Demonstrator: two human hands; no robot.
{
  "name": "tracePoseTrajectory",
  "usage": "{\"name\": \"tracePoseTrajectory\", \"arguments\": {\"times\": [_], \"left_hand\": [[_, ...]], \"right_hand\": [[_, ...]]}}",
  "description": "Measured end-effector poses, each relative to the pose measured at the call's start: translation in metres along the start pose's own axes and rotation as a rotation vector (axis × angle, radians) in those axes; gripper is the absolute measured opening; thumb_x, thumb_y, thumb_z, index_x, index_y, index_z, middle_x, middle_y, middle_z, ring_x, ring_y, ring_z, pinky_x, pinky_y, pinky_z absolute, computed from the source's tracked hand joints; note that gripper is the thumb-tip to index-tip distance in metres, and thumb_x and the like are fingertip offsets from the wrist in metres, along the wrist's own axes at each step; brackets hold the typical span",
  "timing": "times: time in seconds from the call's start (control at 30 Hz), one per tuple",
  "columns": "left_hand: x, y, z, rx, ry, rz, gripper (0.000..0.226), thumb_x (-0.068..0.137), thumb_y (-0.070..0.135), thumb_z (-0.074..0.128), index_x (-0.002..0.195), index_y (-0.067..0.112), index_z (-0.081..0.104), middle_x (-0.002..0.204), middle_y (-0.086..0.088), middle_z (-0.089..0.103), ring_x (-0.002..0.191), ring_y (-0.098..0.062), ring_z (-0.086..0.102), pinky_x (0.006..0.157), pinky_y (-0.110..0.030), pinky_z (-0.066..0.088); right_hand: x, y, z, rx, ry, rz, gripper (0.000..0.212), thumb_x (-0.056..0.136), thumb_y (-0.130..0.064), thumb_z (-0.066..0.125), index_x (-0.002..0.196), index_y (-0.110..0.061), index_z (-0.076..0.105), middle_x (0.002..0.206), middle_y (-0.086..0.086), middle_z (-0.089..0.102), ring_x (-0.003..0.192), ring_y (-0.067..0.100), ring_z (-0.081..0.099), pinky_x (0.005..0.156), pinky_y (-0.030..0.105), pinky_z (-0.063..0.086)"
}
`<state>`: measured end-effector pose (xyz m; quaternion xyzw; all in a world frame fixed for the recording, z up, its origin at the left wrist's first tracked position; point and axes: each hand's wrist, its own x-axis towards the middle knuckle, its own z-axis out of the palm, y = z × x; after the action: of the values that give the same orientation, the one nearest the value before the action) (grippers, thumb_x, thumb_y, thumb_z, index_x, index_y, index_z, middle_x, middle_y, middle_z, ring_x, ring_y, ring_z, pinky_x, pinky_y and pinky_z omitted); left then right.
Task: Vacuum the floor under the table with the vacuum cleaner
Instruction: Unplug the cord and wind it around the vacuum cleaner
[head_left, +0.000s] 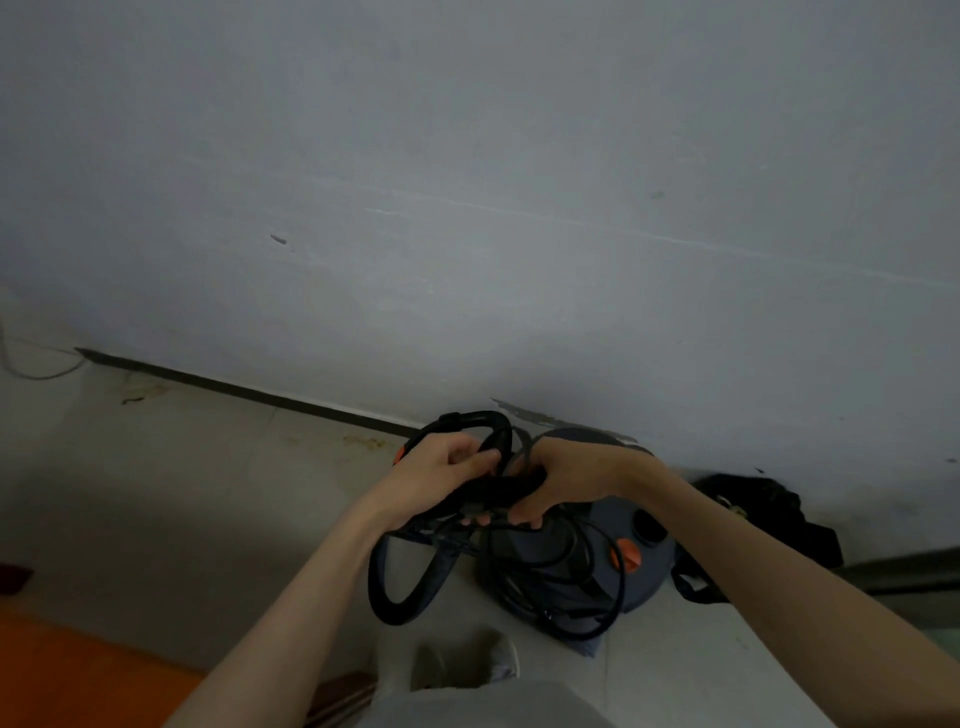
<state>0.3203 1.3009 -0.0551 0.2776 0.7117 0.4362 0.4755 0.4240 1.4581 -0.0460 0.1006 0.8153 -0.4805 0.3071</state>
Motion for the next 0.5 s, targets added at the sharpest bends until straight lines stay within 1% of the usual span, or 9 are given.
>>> {"name": "tracePoseTrajectory", "arguments": {"times": [0.07,0.13,0.2,0.23,0.27,0.37,0.4,0.47,0.5], "left_hand": [[0.002,0.000,-0.002,0.042,0.044,-0.018,0.028,0.090,0.026,0.061,0.062,0.022,0.063,0.063,-0.004,0.056,0.061,-0.017,0.050,0.060,-0.030,0.038],[0.004,0.002,-0.002,0.014,0.020,-0.044,0.022,0.089,0.024,0.062,0.071,0.013,0.068,0.068,-0.009,0.060,0.062,-0.016,0.055,0.061,-0.025,0.042],[0.007,0.004,-0.001,-0.005,0.028,-0.075,0.015,0.087,0.019,0.065,0.078,0.008,0.070,0.066,-0.003,0.063,0.060,-0.010,0.058,0.056,-0.017,0.046],[0.008,0.005,-0.001,-0.002,0.054,-0.089,0.009,0.084,0.017,0.068,0.080,0.009,0.068,0.065,0.000,0.062,0.061,-0.010,0.057,0.056,-0.015,0.046],[0.009,0.005,-0.001,0.030,0.092,-0.100,0.010,0.080,0.016,0.072,0.081,0.010,0.065,0.067,0.002,0.060,0.065,-0.011,0.055,0.058,-0.016,0.046],[0.012,0.000,-0.002,0.178,0.177,-0.111,0.034,0.071,0.022,0.080,0.082,0.015,0.049,0.077,-0.002,0.050,0.070,-0.015,0.047,0.067,-0.027,0.042],[0.011,0.001,-0.002,0.183,0.177,-0.092,0.033,0.071,0.021,0.080,0.085,0.014,0.051,0.079,-0.003,0.050,0.071,-0.014,0.047,0.067,-0.025,0.043],[0.010,0.003,-0.001,0.144,0.132,-0.042,0.028,0.075,0.015,0.077,0.094,0.010,0.058,0.081,-0.001,0.054,0.072,-0.010,0.052,0.064,-0.016,0.044],[0.009,0.004,0.000,0.116,0.110,-0.026,0.024,0.077,0.012,0.075,0.095,0.010,0.060,0.081,0.000,0.057,0.072,-0.009,0.054,0.064,-0.014,0.045]], "right_hand": [[-0.003,0.000,0.002,0.008,0.013,-0.024,0.007,0.086,-0.016,0.069,0.079,-0.015,0.070,0.063,-0.007,0.061,0.057,-0.004,0.053,0.060,0.008,0.038],[-0.005,-0.001,0.003,0.008,0.022,-0.055,0.011,0.086,-0.014,0.069,0.077,-0.019,0.067,0.062,-0.008,0.059,0.054,-0.005,0.053,0.057,0.006,0.037],[-0.008,0.000,0.004,-0.001,0.036,-0.072,0.004,0.085,-0.014,0.070,0.082,-0.014,0.068,0.062,-0.008,0.059,0.054,-0.004,0.053,0.056,0.007,0.036],[-0.009,0.001,0.005,-0.003,0.048,-0.087,0.005,0.085,-0.015,0.070,0.081,-0.014,0.068,0.061,-0.009,0.058,0.054,-0.003,0.052,0.056,0.007,0.036],[-0.010,0.002,0.005,0.001,0.061,-0.101,0.009,0.085,-0.014,0.071,0.077,-0.016,0.066,0.060,-0.011,0.058,0.053,-0.003,0.051,0.056,0.008,0.036],[-0.012,0.006,0.004,0.044,0.088,-0.111,0.018,0.084,-0.013,0.071,0.070,-0.022,0.064,0.055,-0.013,0.057,0.052,-0.002,0.049,0.055,0.008,0.035],[-0.013,0.007,0.003,0.060,0.095,-0.107,0.019,0.084,-0.013,0.072,0.070,-0.023,0.064,0.055,-0.013,0.058,0.052,-0.002,0.049,0.054,0.008,0.035],[-0.016,0.009,0.004,0.094,0.099,-0.106,0.018,0.083,-0.012,0.072,0.071,-0.025,0.066,0.057,-0.012,0.059,0.052,-0.002,0.051,0.054,0.008,0.035],[-0.017,0.010,0.004,0.112,0.102,-0.104,0.017,0.083,-0.013,0.072,0.072,-0.024,0.067,0.059,-0.010,0.060,0.053,-0.002,0.051,0.055,0.008,0.035]]}}
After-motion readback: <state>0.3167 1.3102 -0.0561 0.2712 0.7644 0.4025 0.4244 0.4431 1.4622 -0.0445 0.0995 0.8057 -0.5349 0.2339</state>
